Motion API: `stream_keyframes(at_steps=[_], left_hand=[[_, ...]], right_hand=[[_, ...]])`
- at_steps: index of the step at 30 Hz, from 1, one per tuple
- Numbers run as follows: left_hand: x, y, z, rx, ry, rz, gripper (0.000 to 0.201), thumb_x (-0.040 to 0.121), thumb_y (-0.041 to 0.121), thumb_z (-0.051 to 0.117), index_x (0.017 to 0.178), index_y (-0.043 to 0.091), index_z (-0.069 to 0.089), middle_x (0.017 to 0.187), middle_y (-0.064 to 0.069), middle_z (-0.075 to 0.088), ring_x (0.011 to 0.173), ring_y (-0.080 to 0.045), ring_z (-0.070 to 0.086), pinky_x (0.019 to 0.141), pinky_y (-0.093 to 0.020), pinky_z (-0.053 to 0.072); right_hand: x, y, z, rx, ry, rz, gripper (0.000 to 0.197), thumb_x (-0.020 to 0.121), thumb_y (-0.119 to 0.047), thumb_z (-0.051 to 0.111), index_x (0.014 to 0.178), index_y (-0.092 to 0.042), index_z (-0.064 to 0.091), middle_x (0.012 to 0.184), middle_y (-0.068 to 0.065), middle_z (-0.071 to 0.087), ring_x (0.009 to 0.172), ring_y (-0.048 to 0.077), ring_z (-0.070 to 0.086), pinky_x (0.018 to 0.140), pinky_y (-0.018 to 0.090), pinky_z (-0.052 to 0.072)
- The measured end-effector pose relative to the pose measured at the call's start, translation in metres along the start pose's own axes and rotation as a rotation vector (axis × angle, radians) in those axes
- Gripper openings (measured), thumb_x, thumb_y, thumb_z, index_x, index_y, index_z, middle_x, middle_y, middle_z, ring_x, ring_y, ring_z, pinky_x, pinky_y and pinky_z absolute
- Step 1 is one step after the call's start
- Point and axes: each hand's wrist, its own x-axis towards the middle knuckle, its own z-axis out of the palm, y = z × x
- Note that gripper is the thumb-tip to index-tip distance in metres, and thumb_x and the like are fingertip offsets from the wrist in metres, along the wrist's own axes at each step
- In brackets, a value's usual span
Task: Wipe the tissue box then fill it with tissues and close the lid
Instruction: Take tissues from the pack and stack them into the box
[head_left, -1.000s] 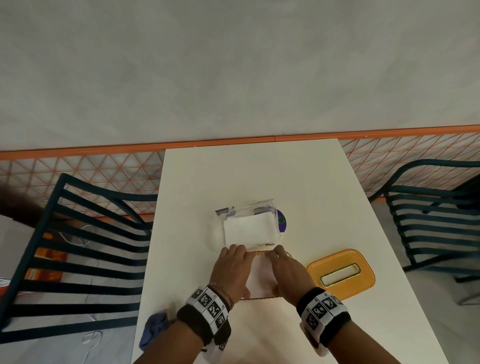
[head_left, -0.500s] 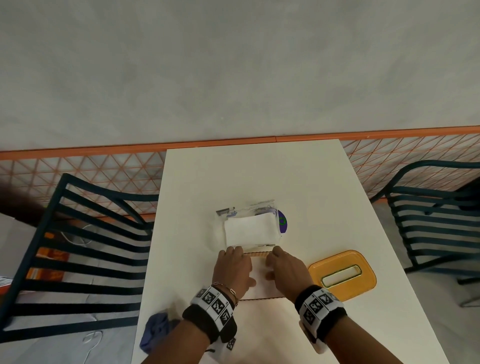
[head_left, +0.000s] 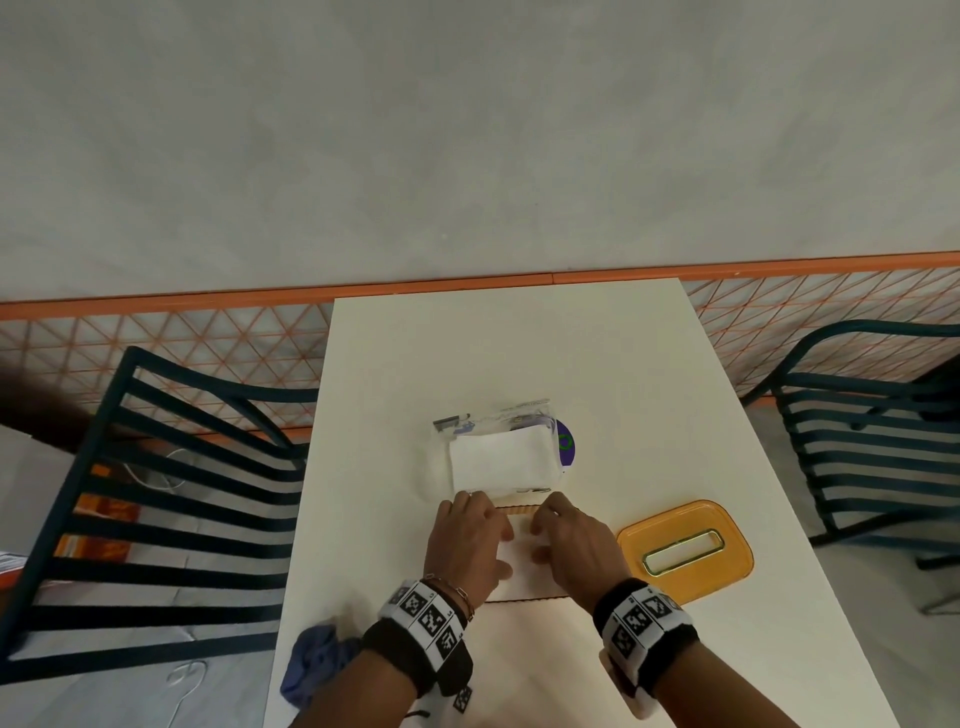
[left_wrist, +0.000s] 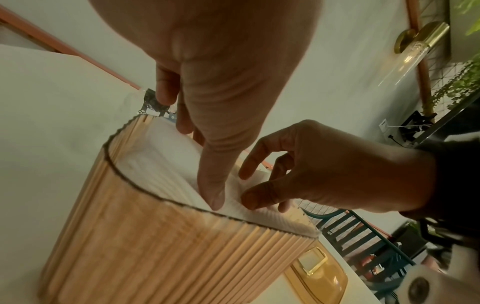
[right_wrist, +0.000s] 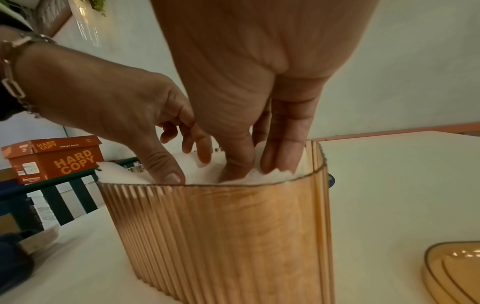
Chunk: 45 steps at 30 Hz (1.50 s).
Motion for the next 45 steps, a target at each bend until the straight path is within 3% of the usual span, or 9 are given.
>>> stream_keyframes(at_steps=[7, 11, 13, 17, 26, 32, 35, 41, 45], left_hand=[[0.0, -0.007, 0.001, -0.019, 0.011, -0.054, 0.056, 0.074, 0.053, 0.078, 0.123, 0.036, 0.055, 0.121, 0.013, 0.057, 0.113, -0.013, 0.049, 0.098, -0.028, 0.035], [-0.002, -0.011, 0.002, -0.037, 0.023, -0.05, 0.065, 0.076, 0.056, 0.075, 0.133, 0.037, 0.051, 0.119, 0.01, 0.058, 0.113, -0.015, 0.05, 0.1, -0.029, 0.035], [-0.002, -0.011, 0.003, -0.052, 0.036, -0.042, 0.061, 0.079, 0.056, 0.073, 0.134, 0.038, 0.053, 0.119, 0.009, 0.058, 0.113, -0.016, 0.05, 0.101, -0.029, 0.036], [-0.002, -0.011, 0.003, -0.086, 0.072, -0.044, 0.042, 0.087, 0.053, 0.067, 0.125, 0.038, 0.062, 0.119, 0.011, 0.056, 0.114, -0.014, 0.05, 0.102, -0.027, 0.034], [0.004, -0.012, 0.001, -0.075, 0.161, -0.053, 0.018, 0.094, 0.043, 0.063, 0.106, 0.034, 0.072, 0.107, 0.011, 0.061, 0.104, -0.014, 0.054, 0.095, -0.03, 0.038], [0.008, -0.014, -0.003, -0.024, 0.153, -0.045, 0.006, 0.08, 0.038, 0.081, 0.08, 0.033, 0.076, 0.084, 0.012, 0.062, 0.082, -0.016, 0.056, 0.078, -0.033, 0.045], [0.007, -0.014, -0.004, 0.004, 0.141, -0.017, 0.012, 0.071, 0.032, 0.086, 0.069, 0.034, 0.074, 0.076, 0.013, 0.059, 0.073, -0.015, 0.053, 0.07, -0.032, 0.044], [0.0, -0.011, -0.007, 0.01, 0.169, 0.056, 0.012, 0.072, 0.027, 0.082, 0.069, 0.033, 0.073, 0.078, 0.013, 0.058, 0.075, -0.015, 0.053, 0.068, -0.03, 0.043], [-0.01, -0.009, -0.009, -0.002, 0.189, 0.131, 0.012, 0.073, 0.024, 0.081, 0.071, 0.032, 0.072, 0.082, 0.012, 0.059, 0.078, -0.015, 0.054, 0.069, -0.029, 0.044]], right_hand=[[-0.001, 0.006, 0.005, 0.152, 0.103, 0.039, 0.04, 0.082, -0.013, 0.074, 0.118, -0.024, 0.06, 0.115, -0.007, 0.06, 0.081, 0.017, 0.067, 0.061, 0.025, 0.044], [-0.003, 0.01, 0.004, 0.225, 0.132, 0.041, 0.033, 0.087, -0.007, 0.07, 0.115, -0.024, 0.064, 0.104, -0.007, 0.066, 0.07, 0.002, 0.051, 0.056, 0.007, 0.026], [-0.003, 0.013, 0.005, 0.233, 0.145, 0.04, 0.026, 0.088, -0.009, 0.069, 0.11, -0.023, 0.068, 0.1, -0.006, 0.066, 0.073, 0.005, 0.054, 0.059, 0.006, 0.029], [-0.004, 0.017, 0.006, 0.231, 0.18, 0.068, 0.017, 0.088, -0.012, 0.07, 0.099, -0.024, 0.071, 0.093, -0.005, 0.065, 0.077, 0.018, 0.064, 0.062, 0.025, 0.049], [-0.003, 0.018, 0.006, 0.241, 0.179, 0.083, 0.014, 0.089, -0.012, 0.07, 0.1, -0.02, 0.073, 0.095, -0.002, 0.067, 0.079, 0.022, 0.065, 0.056, 0.007, 0.024], [-0.003, 0.02, 0.005, 0.243, 0.171, 0.087, 0.015, 0.091, -0.014, 0.068, 0.103, -0.021, 0.073, 0.098, -0.003, 0.067, 0.083, 0.022, 0.066, 0.058, 0.007, 0.028], [-0.004, 0.019, 0.005, 0.239, 0.167, 0.086, 0.021, 0.092, -0.016, 0.067, 0.111, -0.023, 0.072, 0.108, -0.004, 0.067, 0.088, 0.021, 0.067, 0.065, 0.012, 0.04], [-0.007, 0.014, 0.007, 0.196, 0.189, 0.029, 0.041, 0.085, -0.017, 0.076, 0.124, -0.025, 0.068, 0.129, -0.007, 0.065, 0.097, 0.023, 0.071, 0.077, 0.029, 0.057], [-0.003, 0.012, 0.013, 0.15, 0.178, -0.06, 0.035, 0.084, -0.021, 0.077, 0.118, -0.03, 0.071, 0.119, -0.011, 0.069, 0.095, 0.017, 0.071, 0.073, 0.028, 0.059]])
